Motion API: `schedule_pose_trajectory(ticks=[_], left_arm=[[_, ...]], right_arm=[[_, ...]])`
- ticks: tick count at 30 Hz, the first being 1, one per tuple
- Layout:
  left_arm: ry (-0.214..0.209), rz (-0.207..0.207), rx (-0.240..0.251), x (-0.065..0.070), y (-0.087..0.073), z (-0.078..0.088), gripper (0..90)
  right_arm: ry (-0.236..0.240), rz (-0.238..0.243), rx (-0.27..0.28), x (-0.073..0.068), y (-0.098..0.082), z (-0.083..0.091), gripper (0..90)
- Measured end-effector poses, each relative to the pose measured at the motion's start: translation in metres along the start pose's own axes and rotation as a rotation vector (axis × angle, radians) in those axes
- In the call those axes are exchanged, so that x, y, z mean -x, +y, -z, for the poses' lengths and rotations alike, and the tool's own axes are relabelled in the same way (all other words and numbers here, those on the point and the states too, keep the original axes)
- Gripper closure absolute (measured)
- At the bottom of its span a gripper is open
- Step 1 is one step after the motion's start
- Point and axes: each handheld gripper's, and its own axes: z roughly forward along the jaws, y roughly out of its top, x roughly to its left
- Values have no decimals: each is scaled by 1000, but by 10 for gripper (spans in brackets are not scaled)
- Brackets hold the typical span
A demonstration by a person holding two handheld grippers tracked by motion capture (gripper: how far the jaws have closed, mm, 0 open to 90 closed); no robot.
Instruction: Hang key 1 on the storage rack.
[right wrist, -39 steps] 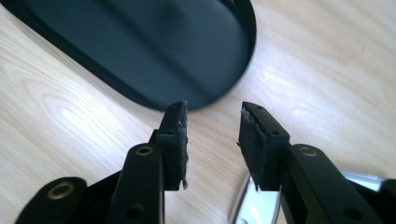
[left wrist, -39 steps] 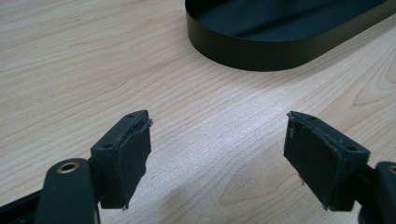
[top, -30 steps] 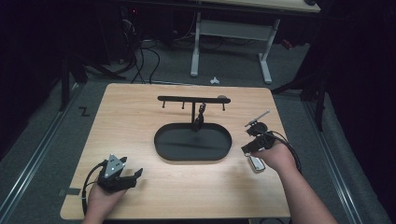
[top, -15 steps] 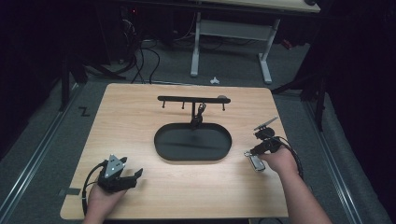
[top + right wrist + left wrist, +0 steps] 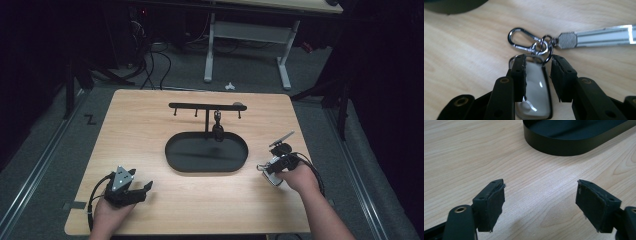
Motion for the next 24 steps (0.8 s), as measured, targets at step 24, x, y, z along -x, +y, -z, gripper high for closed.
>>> schedule_pose_trajectory(ticks=[24], left_arm=[[-2, -12, 4, 1, 2, -1, 241]], right_arm=[[24, 82, 52, -29, 0, 26, 648]])
